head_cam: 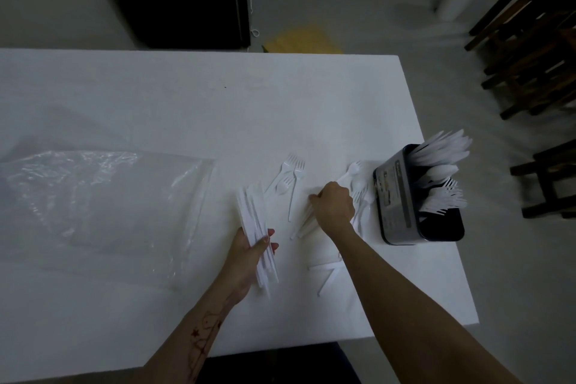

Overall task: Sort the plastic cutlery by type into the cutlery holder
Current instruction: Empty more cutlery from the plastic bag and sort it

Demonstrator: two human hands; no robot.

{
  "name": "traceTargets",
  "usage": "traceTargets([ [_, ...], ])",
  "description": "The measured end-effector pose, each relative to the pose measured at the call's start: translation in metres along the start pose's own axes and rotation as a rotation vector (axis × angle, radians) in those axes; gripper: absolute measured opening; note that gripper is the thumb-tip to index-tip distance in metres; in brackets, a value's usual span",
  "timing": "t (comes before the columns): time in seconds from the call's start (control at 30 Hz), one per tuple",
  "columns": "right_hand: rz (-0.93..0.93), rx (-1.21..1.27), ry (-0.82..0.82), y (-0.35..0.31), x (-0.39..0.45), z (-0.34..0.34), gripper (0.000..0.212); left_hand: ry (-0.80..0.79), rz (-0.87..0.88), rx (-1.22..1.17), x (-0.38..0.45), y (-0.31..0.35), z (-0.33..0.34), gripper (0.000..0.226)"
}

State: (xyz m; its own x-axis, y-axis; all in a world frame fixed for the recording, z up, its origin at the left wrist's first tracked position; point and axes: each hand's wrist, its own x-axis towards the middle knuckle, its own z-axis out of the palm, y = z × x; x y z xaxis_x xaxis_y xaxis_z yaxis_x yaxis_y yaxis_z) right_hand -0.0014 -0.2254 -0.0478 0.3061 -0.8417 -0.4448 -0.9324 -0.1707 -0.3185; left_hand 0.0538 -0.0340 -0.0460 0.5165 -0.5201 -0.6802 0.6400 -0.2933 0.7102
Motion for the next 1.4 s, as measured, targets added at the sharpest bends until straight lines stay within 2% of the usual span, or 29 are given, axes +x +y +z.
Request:
traceTargets([
  [0.13, 0.052, 0.098, -0.017, 0.003, -0.004, -0.003, 0.021, -0.006, -0.001, -0.021, -0.001, 0.003, 0.002, 0.033],
  [0.4, 0.113, 0.286, -0.036, 0.002, -0.012, -0.013, 0.041, -0.050, 0.027, -0.017, 0.000, 0.003, 0.000, 0.029],
  [0.47, 0.095, 0.418, -0.064, 0.002, -0.020, -0.014, 0.039, -0.042, 0.034, 0.020, 0.000, 0.004, -0.001, 0.028],
  [0.6, -0.050, 0.526, -0.182, -0.003, -0.042, -0.022, 0.018, -0.052, 0.059, 0.095, 0.001, 0.009, 0.001, 0.031],
  [0.73, -0.074, 0.596, -0.338, -0.017, -0.061, -0.033, 0.014, -0.148, 0.102, 0.180, -0.008, 0.019, 0.008, 0.034],
  [0.9, -0.114, 0.544, -0.253, -0.016, -0.078, -0.043, 0.014, -0.272, 0.064, 0.151, -0.022, 0.031, 0.013, 0.035],
  [1.07, -0.187, 0.501, -0.240, 0.001, -0.085, -0.050, 0.016, -0.367, 0.036, 0.200, -0.025, 0.035, 0.023, 0.036],
  [1.17, -0.260, 0.463, -0.150, 0.015, -0.081, -0.071, 0.017, -0.302, -0.011, 0.117, -0.023, 0.043, 0.043, 0.028],
  [1.27, -0.353, 0.548, 0.047, 0.034, -0.071, -0.108, 0.012, -0.255, -0.037, -0.062, -0.013, 0.066, 0.076, 0.016],
  [1.33, -0.387, 0.619, 0.280, 0.049, -0.060, -0.136, 0.016, -0.240, -0.020, -0.164, -0.002, 0.086, 0.107, 0.011],
  [1.4, -0.379, 0.525, 0.597, 0.067, -0.042, -0.161, 0.022, -0.222, 0.007, -0.286, 0.007, 0.107, 0.141, 0.013],
])
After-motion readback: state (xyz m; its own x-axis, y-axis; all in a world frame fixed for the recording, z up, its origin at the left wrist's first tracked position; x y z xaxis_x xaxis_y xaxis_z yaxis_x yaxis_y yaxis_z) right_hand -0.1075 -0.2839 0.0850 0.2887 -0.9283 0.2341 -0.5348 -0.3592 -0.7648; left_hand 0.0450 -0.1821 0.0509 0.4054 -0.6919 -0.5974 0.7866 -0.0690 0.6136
